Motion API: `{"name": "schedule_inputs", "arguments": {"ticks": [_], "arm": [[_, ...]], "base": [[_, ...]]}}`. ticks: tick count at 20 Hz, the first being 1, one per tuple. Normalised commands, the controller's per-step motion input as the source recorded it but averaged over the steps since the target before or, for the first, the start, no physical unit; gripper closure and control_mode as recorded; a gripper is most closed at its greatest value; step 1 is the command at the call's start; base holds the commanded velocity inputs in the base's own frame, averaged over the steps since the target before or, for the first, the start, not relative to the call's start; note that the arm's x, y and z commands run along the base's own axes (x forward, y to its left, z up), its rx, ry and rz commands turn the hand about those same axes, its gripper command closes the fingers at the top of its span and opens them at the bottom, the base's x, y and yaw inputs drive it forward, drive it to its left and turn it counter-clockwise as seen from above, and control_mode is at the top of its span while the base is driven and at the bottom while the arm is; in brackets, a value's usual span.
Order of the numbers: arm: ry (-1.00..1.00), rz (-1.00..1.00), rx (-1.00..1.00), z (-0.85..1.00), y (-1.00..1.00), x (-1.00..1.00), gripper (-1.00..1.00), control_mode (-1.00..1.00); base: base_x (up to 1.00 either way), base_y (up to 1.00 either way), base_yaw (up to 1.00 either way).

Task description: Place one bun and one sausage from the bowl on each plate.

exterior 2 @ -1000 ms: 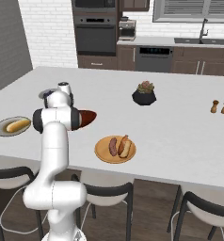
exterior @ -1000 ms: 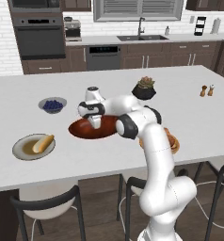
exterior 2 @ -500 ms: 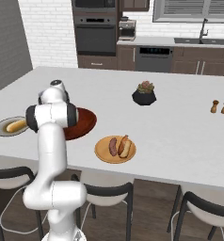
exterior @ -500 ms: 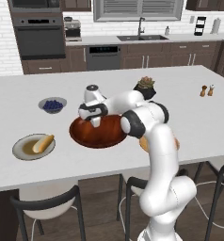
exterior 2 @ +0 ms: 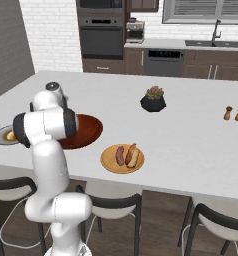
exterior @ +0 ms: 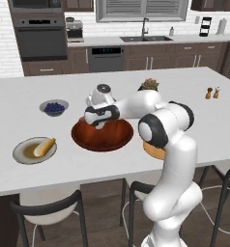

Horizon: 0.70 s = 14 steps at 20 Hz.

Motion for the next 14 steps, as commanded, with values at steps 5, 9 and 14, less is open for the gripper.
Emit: {"name": "schedule_inputs", "arguments": {"ticks": [5,9,14], "arm": [[0.00,0.01,0.10,0.80,0.18,-0.06,1.00,-1.00],[0.01,0.03,0.02,0.62,0.30,0.00,1.00,-1.00],[0.00,0.09,0.00,0.10,0.57,-0.20,1.00,-1.00]], "base": [[0.00,0.00,0.00],[0.00,0.00,0.00],[0.00,0.00,0.00]]}}
